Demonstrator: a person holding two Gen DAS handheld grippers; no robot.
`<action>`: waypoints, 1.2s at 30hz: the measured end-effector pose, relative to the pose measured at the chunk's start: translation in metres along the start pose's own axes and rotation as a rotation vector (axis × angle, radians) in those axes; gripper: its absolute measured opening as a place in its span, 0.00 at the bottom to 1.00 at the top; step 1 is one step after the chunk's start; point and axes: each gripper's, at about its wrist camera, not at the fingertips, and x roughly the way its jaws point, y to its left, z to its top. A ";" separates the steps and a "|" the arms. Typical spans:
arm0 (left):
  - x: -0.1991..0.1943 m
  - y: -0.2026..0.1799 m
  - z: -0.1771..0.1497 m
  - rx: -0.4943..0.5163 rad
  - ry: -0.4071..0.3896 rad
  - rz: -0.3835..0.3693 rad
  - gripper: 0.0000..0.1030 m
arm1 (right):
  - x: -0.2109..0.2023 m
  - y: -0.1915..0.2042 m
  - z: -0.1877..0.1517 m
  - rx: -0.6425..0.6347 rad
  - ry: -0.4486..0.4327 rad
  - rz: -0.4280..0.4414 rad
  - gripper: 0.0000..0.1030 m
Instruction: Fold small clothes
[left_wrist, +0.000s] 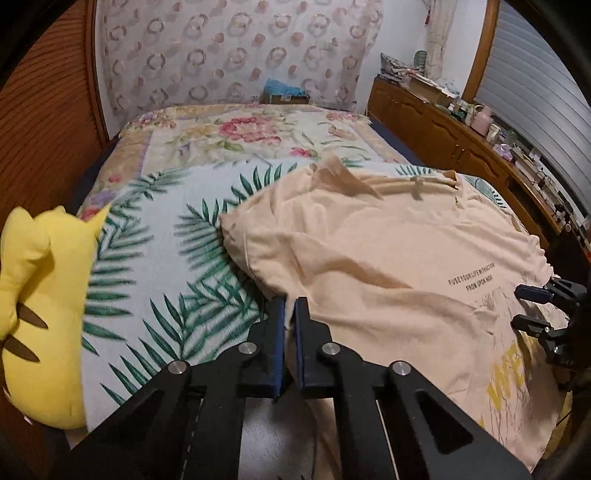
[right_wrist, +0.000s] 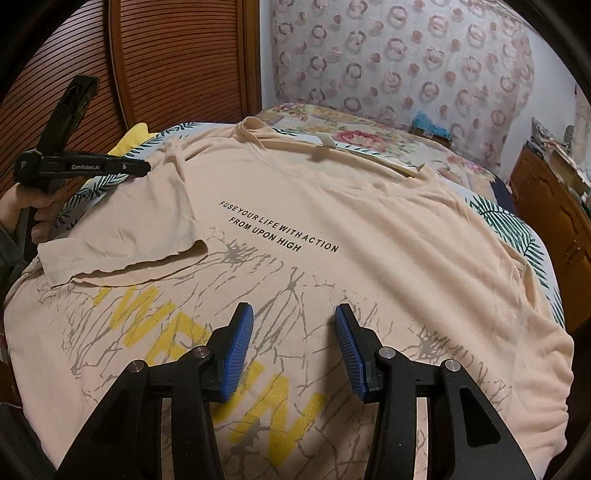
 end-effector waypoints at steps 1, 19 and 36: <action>-0.002 0.002 0.003 0.003 -0.008 0.006 0.06 | 0.000 0.000 -0.001 0.000 0.000 0.000 0.47; -0.027 0.030 0.005 -0.010 -0.094 0.097 0.29 | 0.000 -0.001 -0.001 0.000 0.000 -0.002 0.47; -0.096 -0.026 -0.041 0.019 -0.265 0.034 0.79 | 0.001 0.001 -0.001 -0.004 0.002 0.005 0.54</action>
